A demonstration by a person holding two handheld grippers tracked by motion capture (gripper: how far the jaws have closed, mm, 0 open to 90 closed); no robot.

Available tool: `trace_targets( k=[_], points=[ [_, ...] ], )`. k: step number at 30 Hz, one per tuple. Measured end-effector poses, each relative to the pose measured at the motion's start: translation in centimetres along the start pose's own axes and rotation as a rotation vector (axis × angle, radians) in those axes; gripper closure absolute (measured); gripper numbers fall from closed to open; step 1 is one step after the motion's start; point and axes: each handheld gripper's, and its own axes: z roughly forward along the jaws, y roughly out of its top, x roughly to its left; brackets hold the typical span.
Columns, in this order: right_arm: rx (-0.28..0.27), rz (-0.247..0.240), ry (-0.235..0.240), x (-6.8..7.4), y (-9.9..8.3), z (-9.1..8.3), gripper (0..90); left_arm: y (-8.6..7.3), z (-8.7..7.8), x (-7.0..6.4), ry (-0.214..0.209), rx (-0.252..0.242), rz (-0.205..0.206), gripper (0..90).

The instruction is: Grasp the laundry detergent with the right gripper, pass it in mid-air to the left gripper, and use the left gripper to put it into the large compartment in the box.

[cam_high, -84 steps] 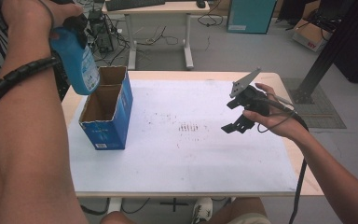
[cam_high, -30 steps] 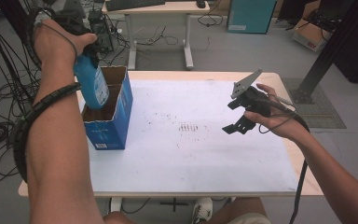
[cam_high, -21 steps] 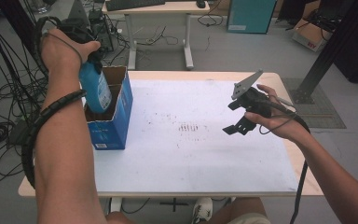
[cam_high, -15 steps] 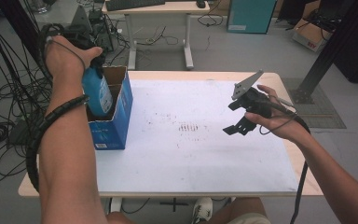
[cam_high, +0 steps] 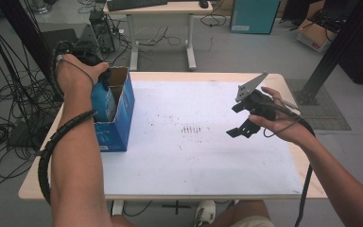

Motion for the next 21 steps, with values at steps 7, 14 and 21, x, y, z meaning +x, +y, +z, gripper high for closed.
trace_targets(
  k=[7, 14, 21],
  points=[
    [0.000, 0.015, 0.001, 0.1, -0.2, 0.3, 7.1, -0.3, 1.6, 0.0, 0.000, -0.003, 0.000, 36.2],
    [0.006, 0.018, 0.001, 0.2, -0.3, 0.5, 7.1, -0.6, 3.1, 0.1, 0.003, -0.002, 0.014, 36.2],
    [0.013, 0.004, 0.005, 0.2, -0.3, 0.8, 7.1, -0.8, 4.4, 0.2, 0.001, -0.005, 0.012, 36.2]
  ],
)
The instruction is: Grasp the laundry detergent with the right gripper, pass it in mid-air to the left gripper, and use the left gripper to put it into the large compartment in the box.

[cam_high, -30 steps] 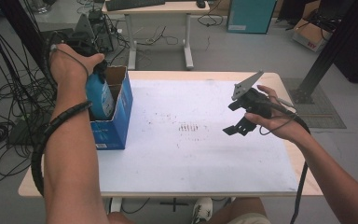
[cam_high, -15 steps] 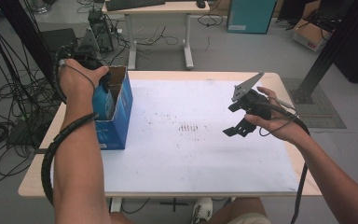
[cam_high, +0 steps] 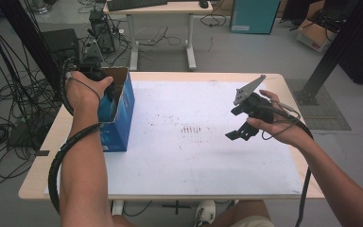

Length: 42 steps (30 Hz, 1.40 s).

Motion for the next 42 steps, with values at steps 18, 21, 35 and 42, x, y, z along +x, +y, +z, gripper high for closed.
trace_targets(
  k=[18, 21, 35, 42],
  points=[
    [0.005, 0.010, 0.003, -0.1, -0.2, 0.5, 7.1, -0.3, 1.8, -0.1, -0.003, 0.009, -0.007, 36.2],
    [0.005, 0.011, 0.002, -0.1, -0.2, 0.5, 7.1, -0.4, 2.0, -0.1, -0.002, 0.012, -0.006, 36.2],
    [0.001, 0.008, -0.001, -0.1, -0.4, 0.4, 7.1, -0.4, 2.6, -0.4, 0.006, 0.027, 0.012, 36.2],
    [0.003, 0.011, -0.002, -0.1, -0.5, 0.4, 7.1, -0.5, 3.3, -0.4, 0.020, 0.043, 0.022, 36.2]
  ],
)
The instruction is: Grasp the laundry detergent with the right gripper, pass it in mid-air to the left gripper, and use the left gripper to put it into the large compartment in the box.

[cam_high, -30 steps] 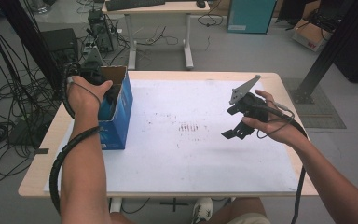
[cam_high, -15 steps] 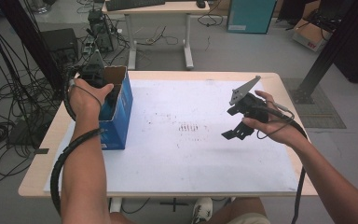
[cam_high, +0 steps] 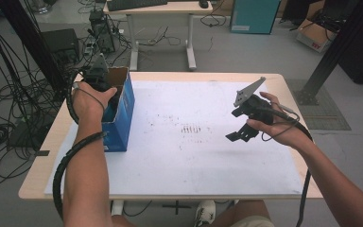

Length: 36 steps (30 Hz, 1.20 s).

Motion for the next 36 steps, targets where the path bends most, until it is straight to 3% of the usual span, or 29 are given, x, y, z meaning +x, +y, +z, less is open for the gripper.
trace_targets(
  k=[36],
  points=[
    [0.010, -0.013, -0.003, 0.38, 0.73, 0.39, 7.1, -0.18, 0.35, 0.41, -0.014, -0.012, 0.006, 36.1]
  ],
)
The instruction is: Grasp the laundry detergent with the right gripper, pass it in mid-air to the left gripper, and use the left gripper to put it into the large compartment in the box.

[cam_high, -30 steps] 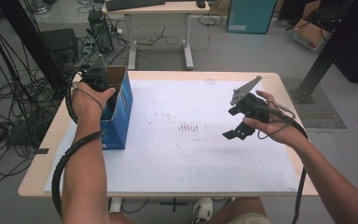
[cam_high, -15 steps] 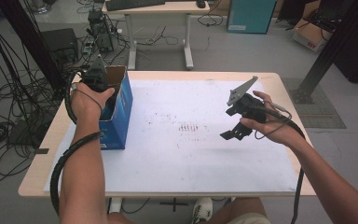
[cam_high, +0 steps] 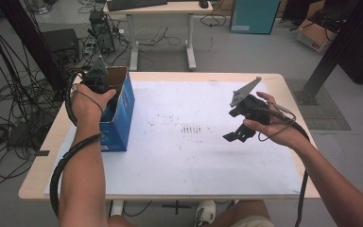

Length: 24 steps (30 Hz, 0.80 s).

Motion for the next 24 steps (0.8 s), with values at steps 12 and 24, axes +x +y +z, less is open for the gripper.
trace_targets(
  k=[12, 24],
  points=[
    [0.001, -0.001, -0.004, 0.14, 0.13, -0.34, 7.1, -0.01, 0.00, -0.02, 0.002, -0.002, 0.002, 36.1],
    [-0.001, -0.003, -0.007, 0.11, 0.25, -0.36, 7.1, -0.01, 0.02, -0.02, 0.003, -0.005, 0.003, 36.1]
  ],
)
